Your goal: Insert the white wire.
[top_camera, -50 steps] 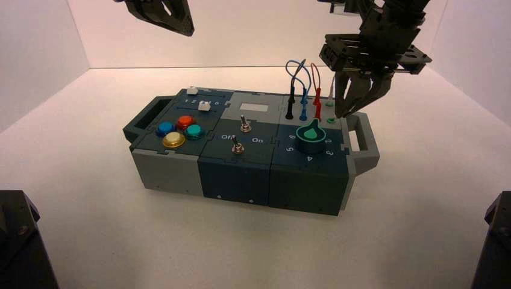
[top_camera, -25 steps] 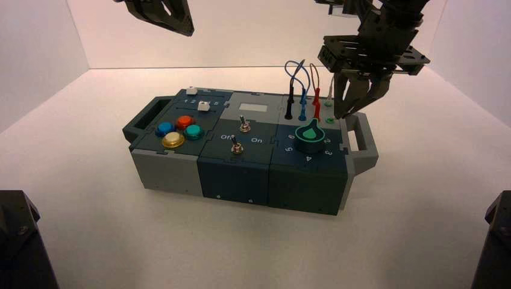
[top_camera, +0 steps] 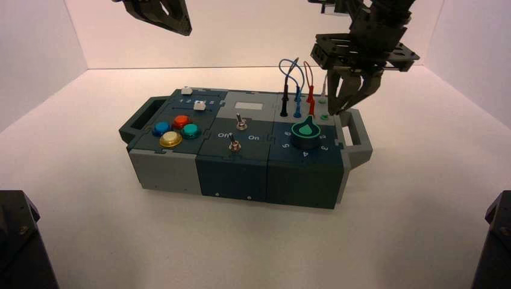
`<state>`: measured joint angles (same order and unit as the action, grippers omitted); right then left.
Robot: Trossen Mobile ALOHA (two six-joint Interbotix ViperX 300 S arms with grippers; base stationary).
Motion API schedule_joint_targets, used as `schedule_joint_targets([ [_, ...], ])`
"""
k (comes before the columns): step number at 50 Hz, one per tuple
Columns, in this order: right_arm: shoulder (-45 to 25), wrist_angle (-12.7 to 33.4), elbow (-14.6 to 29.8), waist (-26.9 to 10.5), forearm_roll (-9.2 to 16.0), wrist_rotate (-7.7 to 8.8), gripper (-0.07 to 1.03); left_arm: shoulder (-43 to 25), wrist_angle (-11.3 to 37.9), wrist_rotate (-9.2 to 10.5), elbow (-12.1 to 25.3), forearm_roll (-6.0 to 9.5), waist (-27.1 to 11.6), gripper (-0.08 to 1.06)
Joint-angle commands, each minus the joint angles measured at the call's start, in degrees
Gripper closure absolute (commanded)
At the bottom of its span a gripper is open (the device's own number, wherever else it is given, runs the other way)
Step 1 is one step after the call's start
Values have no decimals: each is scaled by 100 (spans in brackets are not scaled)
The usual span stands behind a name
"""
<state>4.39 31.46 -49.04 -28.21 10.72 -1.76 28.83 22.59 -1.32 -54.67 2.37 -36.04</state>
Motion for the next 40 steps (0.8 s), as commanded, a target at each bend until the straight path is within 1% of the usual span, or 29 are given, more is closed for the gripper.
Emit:
schedule_joint_targets([
  [1,-176,-123,185,0,-9,0,98,70,-18,-26,185,-9,35,101],
  [40,-246,26,606,0,0,0,98,114,-18,-35,185,-9,44,101],
])
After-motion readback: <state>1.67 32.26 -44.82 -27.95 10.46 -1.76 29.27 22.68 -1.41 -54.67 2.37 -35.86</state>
